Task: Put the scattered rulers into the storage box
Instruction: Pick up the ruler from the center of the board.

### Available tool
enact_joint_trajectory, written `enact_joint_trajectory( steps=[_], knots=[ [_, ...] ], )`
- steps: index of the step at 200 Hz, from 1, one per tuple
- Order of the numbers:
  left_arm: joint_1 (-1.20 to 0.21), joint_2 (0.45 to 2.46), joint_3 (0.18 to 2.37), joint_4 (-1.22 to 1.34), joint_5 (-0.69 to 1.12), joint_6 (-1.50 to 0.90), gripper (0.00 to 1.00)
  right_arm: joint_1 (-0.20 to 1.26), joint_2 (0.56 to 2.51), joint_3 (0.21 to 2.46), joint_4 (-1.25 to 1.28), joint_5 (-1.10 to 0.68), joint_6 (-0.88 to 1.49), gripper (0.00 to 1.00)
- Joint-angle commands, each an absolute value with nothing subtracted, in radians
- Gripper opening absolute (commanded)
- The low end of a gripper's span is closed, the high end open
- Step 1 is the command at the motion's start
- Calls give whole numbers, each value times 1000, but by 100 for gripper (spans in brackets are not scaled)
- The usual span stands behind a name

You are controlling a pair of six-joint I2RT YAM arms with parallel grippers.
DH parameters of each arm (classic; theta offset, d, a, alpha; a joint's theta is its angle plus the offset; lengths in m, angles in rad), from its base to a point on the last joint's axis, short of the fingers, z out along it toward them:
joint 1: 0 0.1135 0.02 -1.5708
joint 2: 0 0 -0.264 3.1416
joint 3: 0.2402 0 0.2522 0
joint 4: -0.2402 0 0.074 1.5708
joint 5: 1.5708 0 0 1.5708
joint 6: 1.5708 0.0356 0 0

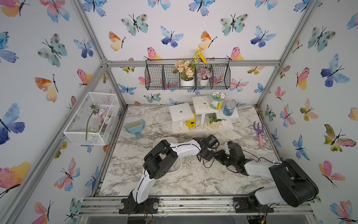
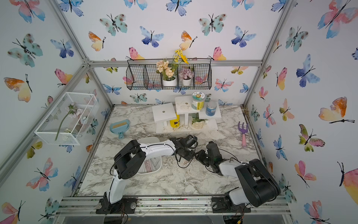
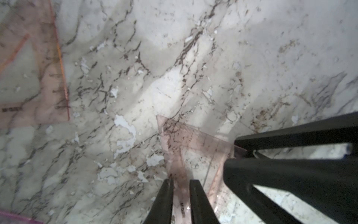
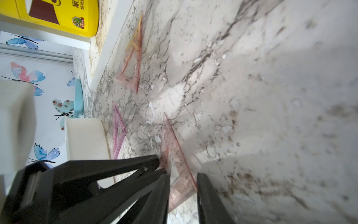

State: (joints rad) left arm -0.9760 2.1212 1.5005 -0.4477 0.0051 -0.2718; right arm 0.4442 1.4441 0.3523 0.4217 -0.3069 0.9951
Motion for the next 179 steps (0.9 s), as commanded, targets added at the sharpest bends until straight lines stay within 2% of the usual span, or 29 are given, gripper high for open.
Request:
enact_joint_trajectory(
  steps=[1, 34, 79, 100, 126, 179],
  knots=[
    [-962, 2166, 1441, -571, 14, -265, 22, 446, 1473, 372, 426, -352, 1004, 25],
    [-959, 2159, 1440, -569, 10, -268, 22, 442, 1503, 376, 465, -376, 1015, 15],
    [-956, 2141, 1441, -574, 1, -272, 24, 437, 1511, 367, 510, -396, 1032, 7],
    [-954, 2118, 1443, -577, -23, -283, 34, 434, 1498, 367, 511, -399, 1035, 2],
    [-953, 2051, 1444, -579, -73, -303, 52, 432, 1468, 380, 480, -402, 1029, 2],
    [-959, 1826, 1487, -603, -97, -330, 57, 431, 1391, 457, 350, -406, 971, 2]
  ],
)
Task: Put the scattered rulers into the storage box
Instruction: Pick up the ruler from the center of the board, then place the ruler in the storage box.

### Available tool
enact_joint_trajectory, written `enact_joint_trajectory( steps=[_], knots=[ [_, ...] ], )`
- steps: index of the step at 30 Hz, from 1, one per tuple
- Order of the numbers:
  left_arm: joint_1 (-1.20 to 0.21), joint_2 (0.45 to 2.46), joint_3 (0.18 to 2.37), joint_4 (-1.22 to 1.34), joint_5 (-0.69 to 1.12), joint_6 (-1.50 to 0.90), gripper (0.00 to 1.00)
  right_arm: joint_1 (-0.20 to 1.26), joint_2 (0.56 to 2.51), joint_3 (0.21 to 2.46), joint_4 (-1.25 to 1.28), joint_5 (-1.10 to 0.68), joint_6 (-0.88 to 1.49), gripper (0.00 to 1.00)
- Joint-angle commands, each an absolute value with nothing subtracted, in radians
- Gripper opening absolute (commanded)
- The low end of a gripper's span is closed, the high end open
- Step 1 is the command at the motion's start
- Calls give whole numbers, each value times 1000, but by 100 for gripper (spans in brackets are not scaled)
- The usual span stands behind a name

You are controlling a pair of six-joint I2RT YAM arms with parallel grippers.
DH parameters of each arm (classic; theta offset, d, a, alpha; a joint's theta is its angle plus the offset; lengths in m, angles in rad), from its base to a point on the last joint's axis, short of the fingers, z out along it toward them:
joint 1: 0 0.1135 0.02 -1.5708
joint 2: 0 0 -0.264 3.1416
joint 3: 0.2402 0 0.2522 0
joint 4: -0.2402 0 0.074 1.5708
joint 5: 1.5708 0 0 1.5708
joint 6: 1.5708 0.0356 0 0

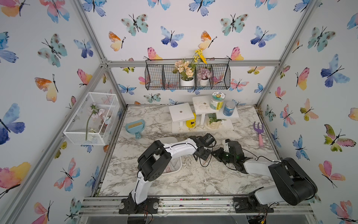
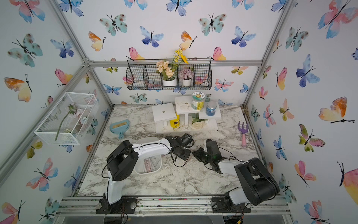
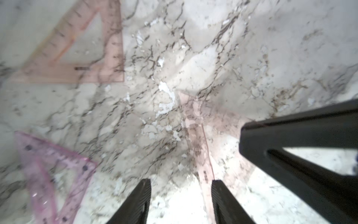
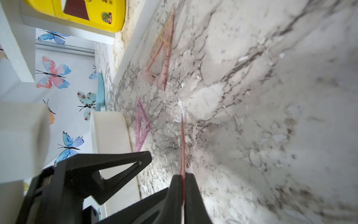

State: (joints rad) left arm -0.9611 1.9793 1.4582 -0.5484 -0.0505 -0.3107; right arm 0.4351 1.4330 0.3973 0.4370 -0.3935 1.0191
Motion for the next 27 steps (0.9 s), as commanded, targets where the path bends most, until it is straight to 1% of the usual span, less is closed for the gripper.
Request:
enact_joint_trajectory(
  steps=[1, 4, 7, 10, 12, 15, 21, 25, 27],
  knots=[
    [-960, 1822, 1487, -603, -98, -331, 57, 431, 1390, 460, 347, -407, 969, 2],
    [-962, 1749, 1501, -621, -119, -335, 57, 431, 1374, 512, 286, -412, 940, 2],
    [-960, 1657, 1484, -632, -172, -340, 60, 431, 1379, 572, 274, -465, 930, 2],
    [-942, 1563, 1425, -646, -233, -355, 61, 442, 1396, 633, 277, -521, 938, 2],
    [-912, 1492, 1363, -646, -240, -367, 62, 465, 1409, 675, 271, -530, 940, 2],
    [-833, 1359, 1246, -632, -219, -393, 62, 520, 1436, 746, 258, -526, 940, 2],
    [-606, 1116, 1044, -605, -109, -422, 62, 696, 1569, 939, 237, -492, 939, 2],
    [-487, 1012, 997, -618, -69, -415, 63, 797, 1706, 1094, 215, -485, 932, 2],
    [-451, 985, 994, -635, -54, -409, 64, 833, 1773, 1173, 185, -483, 918, 1]
  ],
)
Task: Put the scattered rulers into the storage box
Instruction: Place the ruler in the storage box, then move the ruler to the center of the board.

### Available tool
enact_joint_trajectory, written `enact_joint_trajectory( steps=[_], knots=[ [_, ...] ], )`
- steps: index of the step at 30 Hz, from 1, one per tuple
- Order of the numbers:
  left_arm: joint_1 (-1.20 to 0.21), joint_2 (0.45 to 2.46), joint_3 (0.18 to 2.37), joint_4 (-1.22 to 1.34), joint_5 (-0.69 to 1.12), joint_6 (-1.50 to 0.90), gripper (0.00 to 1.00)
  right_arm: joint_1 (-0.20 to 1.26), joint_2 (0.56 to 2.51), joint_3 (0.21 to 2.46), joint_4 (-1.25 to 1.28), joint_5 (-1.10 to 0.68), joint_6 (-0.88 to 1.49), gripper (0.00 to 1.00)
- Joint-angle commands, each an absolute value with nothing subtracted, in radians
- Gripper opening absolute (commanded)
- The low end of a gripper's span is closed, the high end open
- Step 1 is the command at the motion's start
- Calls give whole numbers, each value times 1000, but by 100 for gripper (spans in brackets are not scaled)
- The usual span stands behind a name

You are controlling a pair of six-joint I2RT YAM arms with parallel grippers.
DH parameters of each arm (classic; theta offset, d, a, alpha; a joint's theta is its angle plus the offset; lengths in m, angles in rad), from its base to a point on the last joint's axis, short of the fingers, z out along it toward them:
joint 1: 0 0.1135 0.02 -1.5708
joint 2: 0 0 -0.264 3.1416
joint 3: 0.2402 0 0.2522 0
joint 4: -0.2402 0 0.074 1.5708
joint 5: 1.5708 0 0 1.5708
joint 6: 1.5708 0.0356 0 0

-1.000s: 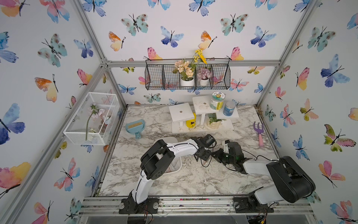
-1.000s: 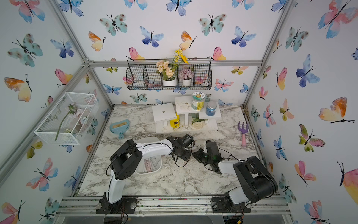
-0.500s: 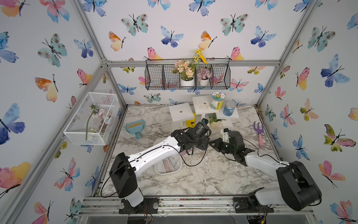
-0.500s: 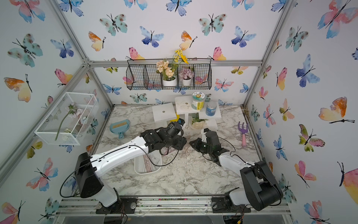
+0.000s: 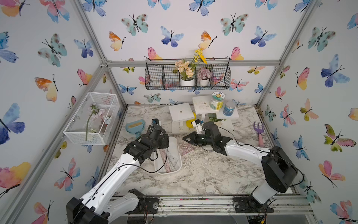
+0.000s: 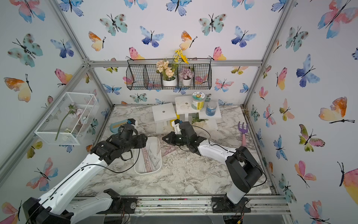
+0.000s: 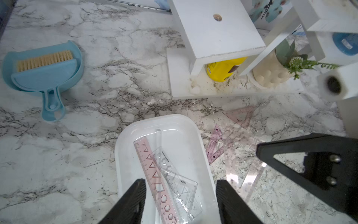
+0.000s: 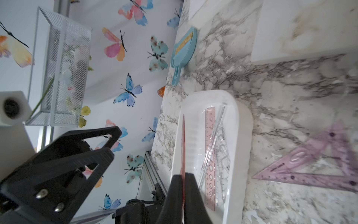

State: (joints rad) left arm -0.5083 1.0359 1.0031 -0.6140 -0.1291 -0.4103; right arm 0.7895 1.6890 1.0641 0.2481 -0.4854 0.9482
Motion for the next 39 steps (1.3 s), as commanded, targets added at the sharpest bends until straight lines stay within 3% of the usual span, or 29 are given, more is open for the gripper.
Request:
enact_joint_trajectory(
  steps=[1, 3, 7, 10, 31, 39],
  knots=[
    [-439, 976, 991, -641, -47, -406, 64, 849, 1808, 1213, 167, -482, 907, 2],
    [-427, 964, 990, -652, -42, -403, 64, 867, 1866, 1280, 133, -487, 892, 5],
    [-423, 956, 975, -656, -29, -402, 64, 874, 1921, 1338, 111, -500, 873, 28],
    [-422, 955, 965, -650, -17, -403, 64, 874, 1900, 1342, 76, -468, 842, 40],
    [-425, 1107, 962, -581, 183, -375, 58, 795, 1677, 1219, -259, -57, 671, 41],
    [-501, 1155, 971, -540, 176, -407, 57, 772, 1746, 1239, -339, 0, 630, 46]
  ],
)
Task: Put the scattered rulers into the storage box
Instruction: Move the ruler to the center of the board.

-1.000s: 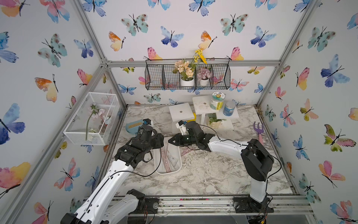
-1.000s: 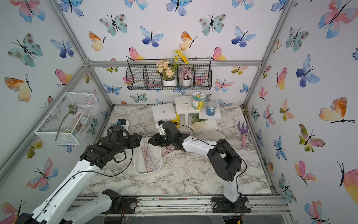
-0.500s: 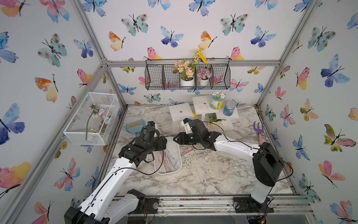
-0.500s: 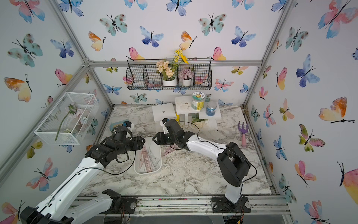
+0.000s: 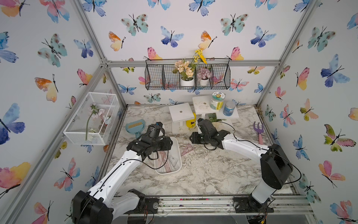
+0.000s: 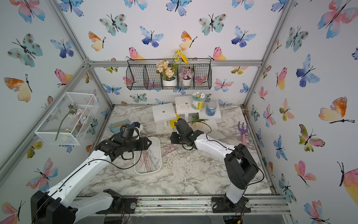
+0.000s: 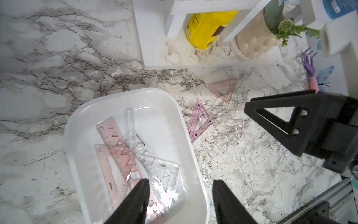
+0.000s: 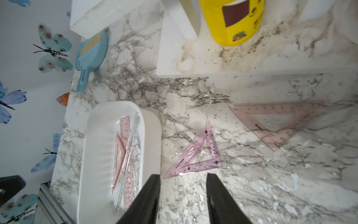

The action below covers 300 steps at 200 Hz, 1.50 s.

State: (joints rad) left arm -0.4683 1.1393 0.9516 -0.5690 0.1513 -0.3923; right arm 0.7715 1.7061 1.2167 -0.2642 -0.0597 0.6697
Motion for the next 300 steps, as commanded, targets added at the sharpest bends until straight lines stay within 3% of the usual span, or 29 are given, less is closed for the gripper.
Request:
enact_joint_trajectory(
  steps=[1, 43, 121, 300],
  knots=[
    [-508, 1157, 969, -535, 174, -411, 57, 772, 1769, 1251, -350, -7, 624, 47],
    [-517, 1135, 942, -527, 159, -426, 57, 774, 1868, 1273, -293, -140, 631, 50],
    [-517, 1074, 905, -561, 124, -428, 58, 813, 1982, 1330, -232, -208, 672, 54],
    [-517, 1065, 880, -554, 137, -436, 58, 818, 2045, 1308, -222, -143, 676, 54]
  ],
)
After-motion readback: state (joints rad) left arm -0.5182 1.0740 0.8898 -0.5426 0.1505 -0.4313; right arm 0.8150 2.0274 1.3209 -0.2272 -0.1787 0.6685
